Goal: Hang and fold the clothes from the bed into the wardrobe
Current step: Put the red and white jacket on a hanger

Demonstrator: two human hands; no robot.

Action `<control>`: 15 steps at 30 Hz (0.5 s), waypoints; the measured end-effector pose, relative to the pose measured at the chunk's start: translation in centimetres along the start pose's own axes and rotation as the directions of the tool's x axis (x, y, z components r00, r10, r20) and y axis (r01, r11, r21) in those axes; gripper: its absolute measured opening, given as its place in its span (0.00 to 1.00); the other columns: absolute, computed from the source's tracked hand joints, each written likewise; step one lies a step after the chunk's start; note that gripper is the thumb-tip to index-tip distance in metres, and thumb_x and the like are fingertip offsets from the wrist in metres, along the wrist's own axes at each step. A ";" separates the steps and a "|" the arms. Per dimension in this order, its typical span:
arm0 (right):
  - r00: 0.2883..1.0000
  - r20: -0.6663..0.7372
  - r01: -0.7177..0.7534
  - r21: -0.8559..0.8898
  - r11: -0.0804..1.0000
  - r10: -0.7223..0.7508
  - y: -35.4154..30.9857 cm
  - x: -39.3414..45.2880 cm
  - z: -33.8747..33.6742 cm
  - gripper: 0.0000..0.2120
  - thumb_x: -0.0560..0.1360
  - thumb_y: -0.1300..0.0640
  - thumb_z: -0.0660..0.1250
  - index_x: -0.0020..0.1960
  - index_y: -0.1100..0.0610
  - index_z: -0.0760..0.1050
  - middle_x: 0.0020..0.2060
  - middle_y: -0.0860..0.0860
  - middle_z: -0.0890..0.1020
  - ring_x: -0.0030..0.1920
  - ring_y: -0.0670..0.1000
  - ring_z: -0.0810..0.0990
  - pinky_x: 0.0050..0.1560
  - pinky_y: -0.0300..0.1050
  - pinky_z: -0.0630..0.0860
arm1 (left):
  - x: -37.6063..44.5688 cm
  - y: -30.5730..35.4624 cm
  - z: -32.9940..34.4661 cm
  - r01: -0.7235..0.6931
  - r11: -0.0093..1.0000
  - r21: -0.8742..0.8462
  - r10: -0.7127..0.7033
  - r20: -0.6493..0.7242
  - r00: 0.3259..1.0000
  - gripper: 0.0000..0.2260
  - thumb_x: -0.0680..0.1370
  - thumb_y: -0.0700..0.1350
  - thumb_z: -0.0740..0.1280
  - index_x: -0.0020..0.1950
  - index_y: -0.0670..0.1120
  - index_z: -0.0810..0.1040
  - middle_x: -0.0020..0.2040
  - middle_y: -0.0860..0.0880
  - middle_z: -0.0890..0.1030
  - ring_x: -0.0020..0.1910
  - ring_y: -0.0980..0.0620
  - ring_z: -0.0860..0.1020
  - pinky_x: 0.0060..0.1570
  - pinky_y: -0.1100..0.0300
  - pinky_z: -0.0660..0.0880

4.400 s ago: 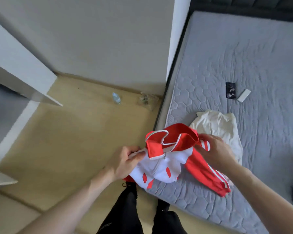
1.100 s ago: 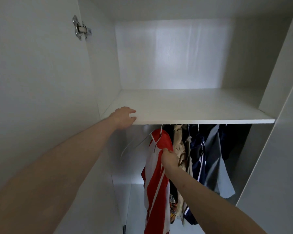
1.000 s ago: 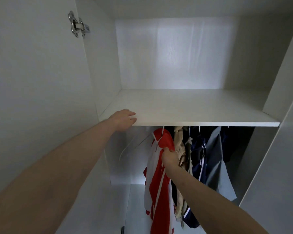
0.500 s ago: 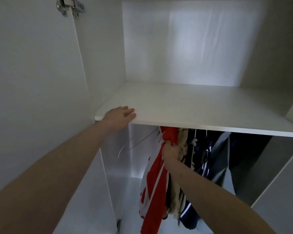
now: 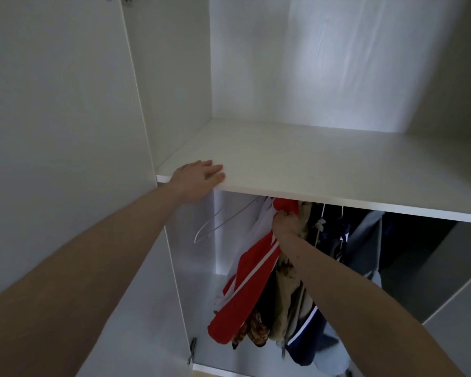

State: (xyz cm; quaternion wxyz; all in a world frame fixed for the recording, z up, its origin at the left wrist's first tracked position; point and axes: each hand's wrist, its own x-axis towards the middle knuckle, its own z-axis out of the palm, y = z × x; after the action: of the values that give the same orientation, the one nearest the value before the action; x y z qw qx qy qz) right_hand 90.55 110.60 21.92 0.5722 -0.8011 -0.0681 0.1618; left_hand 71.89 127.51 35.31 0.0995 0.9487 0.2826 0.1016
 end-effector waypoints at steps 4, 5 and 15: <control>0.986 0.160 -0.013 -0.226 0.974 0.050 2.3 -0.6 -0.4 0.16 0.88 0.57 0.53 0.64 0.64 0.75 0.63 0.63 0.79 0.61 0.60 0.79 0.64 0.50 0.76 | -0.1 0.1 0.0 0.004 1.000 -0.003 -0.004 0.006 1.000 0.24 0.84 0.64 0.52 0.80 0.60 0.64 0.82 0.52 0.61 0.81 0.49 0.59 0.79 0.52 0.54; 0.980 0.189 -0.006 -0.276 0.961 0.061 3.0 -0.8 -0.5 0.15 0.88 0.54 0.54 0.60 0.61 0.76 0.61 0.61 0.79 0.60 0.59 0.79 0.65 0.50 0.76 | -0.1 0.1 0.1 0.004 1.000 -0.002 -0.004 0.005 1.000 0.24 0.84 0.64 0.52 0.80 0.60 0.64 0.82 0.52 0.61 0.81 0.49 0.59 0.79 0.52 0.54; 0.965 -0.067 0.226 -0.275 0.934 -0.253 6.4 -2.5 -0.6 0.16 0.79 0.58 0.69 0.64 0.61 0.72 0.60 0.62 0.80 0.57 0.62 0.81 0.59 0.60 0.81 | 0.0 0.0 0.3 -0.009 1.000 0.027 0.009 0.016 1.000 0.25 0.84 0.65 0.49 0.81 0.61 0.61 0.83 0.52 0.59 0.82 0.48 0.56 0.80 0.49 0.52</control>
State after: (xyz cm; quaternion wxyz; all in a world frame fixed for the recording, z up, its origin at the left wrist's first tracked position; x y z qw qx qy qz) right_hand 87.88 107.16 16.59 0.4781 -0.8633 -0.1572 0.0393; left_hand 71.96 127.43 34.98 0.0886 0.9519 0.2789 0.0905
